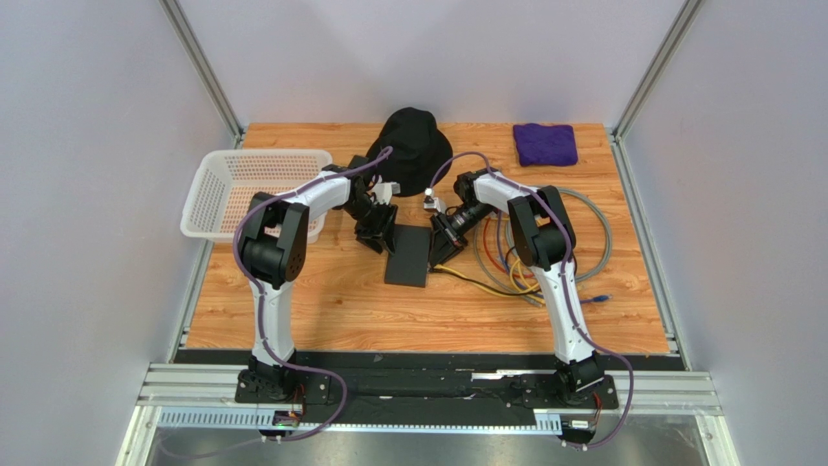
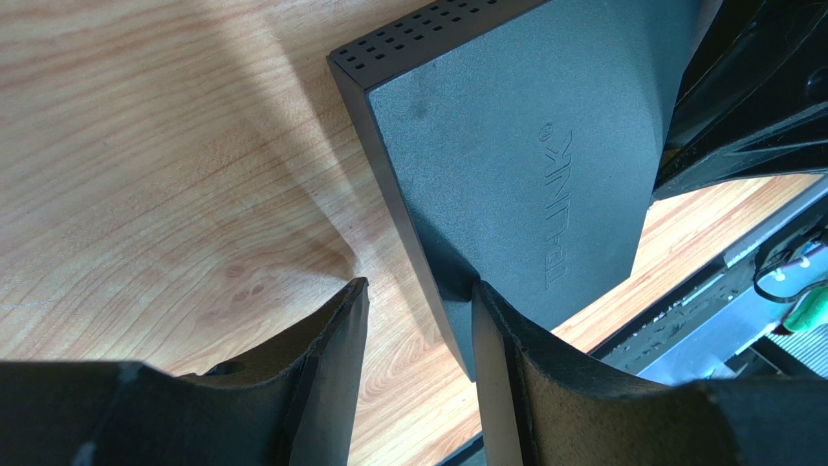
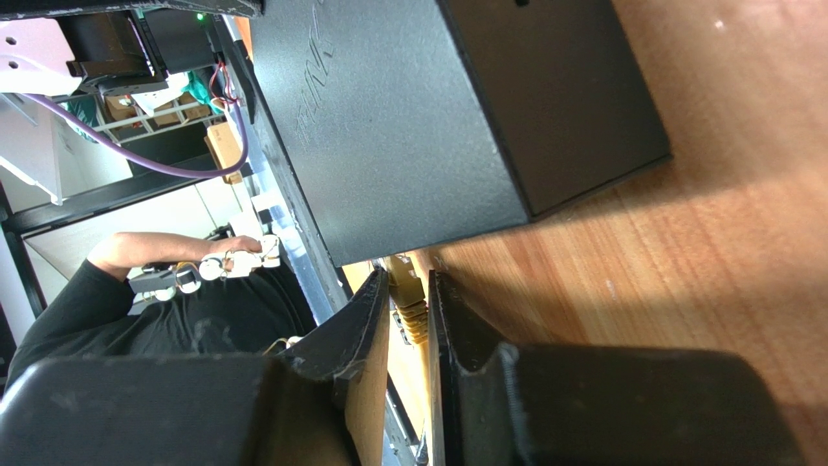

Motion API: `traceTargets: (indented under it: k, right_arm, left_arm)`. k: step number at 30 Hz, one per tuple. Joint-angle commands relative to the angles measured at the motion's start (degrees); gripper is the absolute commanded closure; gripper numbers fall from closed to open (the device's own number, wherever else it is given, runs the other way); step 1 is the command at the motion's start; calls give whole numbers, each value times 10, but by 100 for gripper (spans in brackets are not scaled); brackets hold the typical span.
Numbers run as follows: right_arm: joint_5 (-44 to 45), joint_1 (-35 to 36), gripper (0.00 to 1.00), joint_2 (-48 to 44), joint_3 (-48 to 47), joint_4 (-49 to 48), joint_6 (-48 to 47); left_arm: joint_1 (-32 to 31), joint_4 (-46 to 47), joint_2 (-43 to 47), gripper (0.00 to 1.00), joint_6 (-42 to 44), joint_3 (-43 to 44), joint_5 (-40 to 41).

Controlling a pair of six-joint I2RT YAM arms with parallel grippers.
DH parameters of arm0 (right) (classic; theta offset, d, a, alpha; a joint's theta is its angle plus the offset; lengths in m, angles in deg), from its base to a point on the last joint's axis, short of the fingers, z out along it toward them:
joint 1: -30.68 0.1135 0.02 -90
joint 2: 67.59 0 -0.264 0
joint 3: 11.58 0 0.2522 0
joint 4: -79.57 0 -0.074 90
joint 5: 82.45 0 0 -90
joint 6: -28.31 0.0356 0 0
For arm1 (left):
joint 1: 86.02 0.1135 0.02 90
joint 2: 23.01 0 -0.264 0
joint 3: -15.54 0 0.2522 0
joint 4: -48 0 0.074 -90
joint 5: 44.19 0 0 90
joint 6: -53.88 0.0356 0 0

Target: Pull the plug from the switch port

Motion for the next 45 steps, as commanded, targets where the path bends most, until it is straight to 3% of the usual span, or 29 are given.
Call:
traceTargets:
  k: [1,10,18,27,35,45]
  right_arm:
    - [58,16,96,18,12,-51,-28]
    - [56,2,100,-8,57,-84,-8]
    - [43,-18,100,18,-2,-59,-19]
    - [27,-19,100,1,62,-68,-7]
    - [37,-36,100,17,1,-43,-11]
    - [30,-41,100,-11,71,-38,-27]
  left_arm:
    - [-7,4,-18,48,32,-18,85]
    - [-7,5,-19,48,33,-19,82]
    - [-7,4,-18,48,38,-21,84]
    - [-7,3,-18,48,41,-20,86]
    - [-7,1,-15,48,46,-21,90]
    - [-7,0,-11,48,47,-22,93]
